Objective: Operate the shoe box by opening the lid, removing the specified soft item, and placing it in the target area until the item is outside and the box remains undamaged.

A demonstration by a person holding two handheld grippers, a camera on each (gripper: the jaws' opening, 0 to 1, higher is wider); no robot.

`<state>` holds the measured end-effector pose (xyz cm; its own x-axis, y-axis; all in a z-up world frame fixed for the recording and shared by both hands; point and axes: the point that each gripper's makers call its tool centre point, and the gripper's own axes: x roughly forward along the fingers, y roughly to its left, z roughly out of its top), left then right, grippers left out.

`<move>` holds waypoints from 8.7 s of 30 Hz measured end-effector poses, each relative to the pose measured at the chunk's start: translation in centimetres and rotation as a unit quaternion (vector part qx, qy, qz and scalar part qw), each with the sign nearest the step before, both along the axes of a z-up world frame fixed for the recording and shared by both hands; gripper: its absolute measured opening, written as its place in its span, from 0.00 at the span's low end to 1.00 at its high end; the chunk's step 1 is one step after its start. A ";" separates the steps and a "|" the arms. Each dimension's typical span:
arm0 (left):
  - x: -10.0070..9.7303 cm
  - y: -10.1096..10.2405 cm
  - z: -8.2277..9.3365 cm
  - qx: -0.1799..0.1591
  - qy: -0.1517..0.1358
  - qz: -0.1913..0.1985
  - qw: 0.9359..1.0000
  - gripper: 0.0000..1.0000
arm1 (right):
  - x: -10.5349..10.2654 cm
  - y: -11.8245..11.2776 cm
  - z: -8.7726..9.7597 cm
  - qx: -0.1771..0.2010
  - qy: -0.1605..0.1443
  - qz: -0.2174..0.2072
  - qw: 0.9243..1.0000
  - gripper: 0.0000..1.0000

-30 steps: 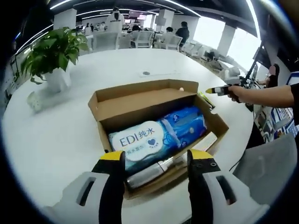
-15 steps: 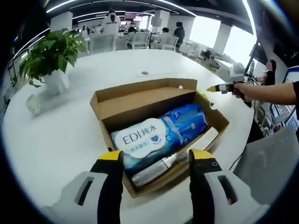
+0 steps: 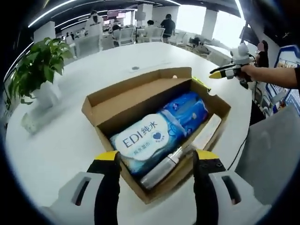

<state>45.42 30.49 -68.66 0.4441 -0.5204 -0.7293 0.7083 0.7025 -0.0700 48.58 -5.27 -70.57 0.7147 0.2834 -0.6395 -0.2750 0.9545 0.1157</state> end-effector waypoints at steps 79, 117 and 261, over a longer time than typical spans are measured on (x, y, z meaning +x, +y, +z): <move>2.4 -1.6 -2.7 0.138 -0.015 -0.326 0.935 0.78 | -1.8 27.8 0.1 -0.031 -0.015 0.429 0.903 0.83; 3.9 -2.1 -8.1 0.172 -0.004 -0.345 0.923 0.60 | -0.1 30.3 -6.0 -0.107 0.004 0.483 0.869 0.55; -1.5 -15.8 6.1 0.190 -0.146 -0.381 0.893 0.56 | -5.7 18.0 7.9 -0.155 -0.113 0.426 0.884 0.40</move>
